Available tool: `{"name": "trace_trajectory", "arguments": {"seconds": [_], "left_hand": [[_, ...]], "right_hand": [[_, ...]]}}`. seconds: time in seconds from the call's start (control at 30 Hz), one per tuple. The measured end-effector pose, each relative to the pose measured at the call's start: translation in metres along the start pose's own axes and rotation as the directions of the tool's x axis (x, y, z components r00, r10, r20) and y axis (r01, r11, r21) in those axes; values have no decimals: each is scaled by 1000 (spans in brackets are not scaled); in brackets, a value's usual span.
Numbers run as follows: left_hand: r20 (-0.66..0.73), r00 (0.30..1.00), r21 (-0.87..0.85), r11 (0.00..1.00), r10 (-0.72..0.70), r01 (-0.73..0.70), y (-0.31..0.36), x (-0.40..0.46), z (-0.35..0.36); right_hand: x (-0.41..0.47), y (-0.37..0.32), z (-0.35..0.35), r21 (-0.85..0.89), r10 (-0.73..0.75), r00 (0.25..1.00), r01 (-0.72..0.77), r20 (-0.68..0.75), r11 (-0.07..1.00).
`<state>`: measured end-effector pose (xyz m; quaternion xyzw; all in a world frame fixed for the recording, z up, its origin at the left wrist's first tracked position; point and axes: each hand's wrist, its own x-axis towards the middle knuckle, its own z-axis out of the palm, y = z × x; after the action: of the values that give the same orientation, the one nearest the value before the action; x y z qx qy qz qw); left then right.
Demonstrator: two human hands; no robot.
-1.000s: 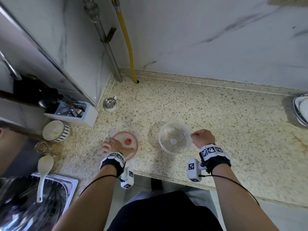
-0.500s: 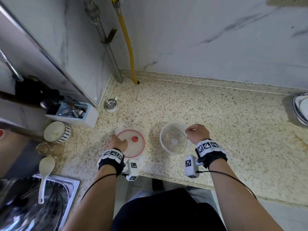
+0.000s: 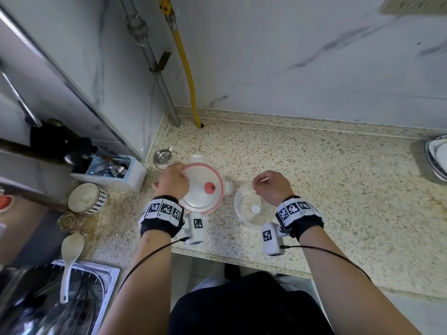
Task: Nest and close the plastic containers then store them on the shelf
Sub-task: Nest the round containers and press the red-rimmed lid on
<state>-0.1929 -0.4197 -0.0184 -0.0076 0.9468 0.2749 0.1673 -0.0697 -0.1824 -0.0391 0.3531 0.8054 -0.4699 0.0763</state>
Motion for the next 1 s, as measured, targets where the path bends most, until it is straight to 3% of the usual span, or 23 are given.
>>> {"name": "trace_trajectory", "arguments": {"seconds": [0.2, 0.33, 0.53, 0.73, 1.0], "left_hand": [[191, 964, -109, 980, 187, -169, 36, -3, 26], [253, 941, -93, 974, 226, -209, 49, -9, 57], [234, 959, -106, 985, 160, -139, 47, -16, 91], [354, 934, 100, 991, 44, -85, 31, -26, 112], [397, 918, 6, 1000, -5, 3, 22, -29, 122]], "right_hand": [[-7, -2, -3, -47, -93, 990, 99, 107, 994], [-8, 14, -9, -1, -35, 997, 35, 67, 999], [-5, 48, -22, -19, 87, 996, -87, -27, 996], [-4, 68, -21, -74, 130, 987, -137, -93, 988], [-1, 75, -1, -121, 72, 964, -106, -254, 987]]}}
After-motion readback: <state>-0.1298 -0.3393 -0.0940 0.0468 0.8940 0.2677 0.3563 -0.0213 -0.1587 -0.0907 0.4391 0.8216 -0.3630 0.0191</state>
